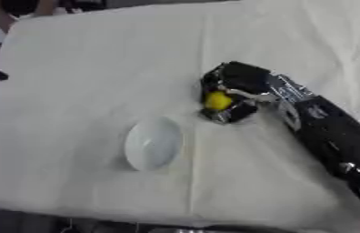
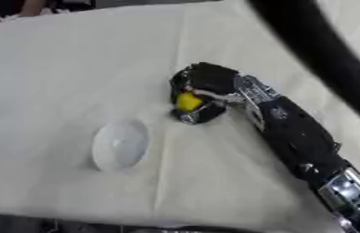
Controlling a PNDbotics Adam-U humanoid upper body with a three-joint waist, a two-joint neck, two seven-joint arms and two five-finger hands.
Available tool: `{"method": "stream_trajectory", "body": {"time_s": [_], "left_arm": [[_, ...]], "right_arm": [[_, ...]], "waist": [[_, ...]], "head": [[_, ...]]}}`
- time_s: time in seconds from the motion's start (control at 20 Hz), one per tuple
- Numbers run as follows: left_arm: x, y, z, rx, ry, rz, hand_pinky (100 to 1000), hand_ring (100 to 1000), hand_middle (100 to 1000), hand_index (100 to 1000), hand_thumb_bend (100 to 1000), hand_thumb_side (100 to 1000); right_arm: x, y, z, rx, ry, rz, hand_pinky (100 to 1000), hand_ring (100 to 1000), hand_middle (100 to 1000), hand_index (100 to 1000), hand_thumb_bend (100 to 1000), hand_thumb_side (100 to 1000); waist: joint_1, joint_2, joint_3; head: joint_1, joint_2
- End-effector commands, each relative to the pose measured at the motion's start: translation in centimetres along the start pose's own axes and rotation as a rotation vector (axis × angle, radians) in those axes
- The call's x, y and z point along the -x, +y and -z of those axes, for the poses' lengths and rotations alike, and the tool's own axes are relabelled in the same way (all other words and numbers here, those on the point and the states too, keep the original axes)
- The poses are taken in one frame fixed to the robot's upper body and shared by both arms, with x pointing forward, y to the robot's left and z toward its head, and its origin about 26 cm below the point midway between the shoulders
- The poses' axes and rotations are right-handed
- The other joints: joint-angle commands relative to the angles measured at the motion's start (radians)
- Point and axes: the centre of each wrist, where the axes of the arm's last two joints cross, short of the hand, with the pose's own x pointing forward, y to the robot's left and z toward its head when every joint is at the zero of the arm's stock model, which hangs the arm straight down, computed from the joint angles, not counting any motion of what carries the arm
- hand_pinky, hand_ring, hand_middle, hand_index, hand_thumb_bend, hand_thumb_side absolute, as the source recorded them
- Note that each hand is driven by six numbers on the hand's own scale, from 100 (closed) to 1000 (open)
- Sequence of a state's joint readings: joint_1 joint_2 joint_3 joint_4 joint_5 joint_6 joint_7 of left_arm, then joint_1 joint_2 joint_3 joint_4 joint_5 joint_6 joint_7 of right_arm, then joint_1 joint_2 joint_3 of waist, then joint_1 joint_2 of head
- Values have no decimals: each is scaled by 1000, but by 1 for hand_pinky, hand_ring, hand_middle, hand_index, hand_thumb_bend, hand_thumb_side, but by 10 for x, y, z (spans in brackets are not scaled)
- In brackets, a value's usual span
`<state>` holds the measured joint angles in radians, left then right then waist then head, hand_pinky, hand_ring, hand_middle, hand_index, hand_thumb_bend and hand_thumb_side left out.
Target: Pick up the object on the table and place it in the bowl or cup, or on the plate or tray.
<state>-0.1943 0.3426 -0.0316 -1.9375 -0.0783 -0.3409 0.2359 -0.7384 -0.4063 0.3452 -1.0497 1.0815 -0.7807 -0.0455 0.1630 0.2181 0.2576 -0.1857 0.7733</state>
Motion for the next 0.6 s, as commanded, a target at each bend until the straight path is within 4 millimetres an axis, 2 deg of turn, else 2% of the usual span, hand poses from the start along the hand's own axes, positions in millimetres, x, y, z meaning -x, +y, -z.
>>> {"method": "stream_trajectory", "body": {"time_s": [0.05, 0.6], "left_arm": [[-6, 7, 7, 7, -34, 27, 472, 697, 782, 802, 261, 872], [-6, 9, 7, 10, -33, 37, 467, 678, 777, 792, 267, 866]], "right_arm": [[-4, -1, -1, -16, 18, 29, 100, 100, 100, 148, 176, 379], [-4, -45, 7, 112, 1, -11, 100, 100, 100, 153, 164, 384]], "waist": [[-5, -8, 3], [-23, -26, 2]], "head": [[-5, -3], [1, -3]]}}
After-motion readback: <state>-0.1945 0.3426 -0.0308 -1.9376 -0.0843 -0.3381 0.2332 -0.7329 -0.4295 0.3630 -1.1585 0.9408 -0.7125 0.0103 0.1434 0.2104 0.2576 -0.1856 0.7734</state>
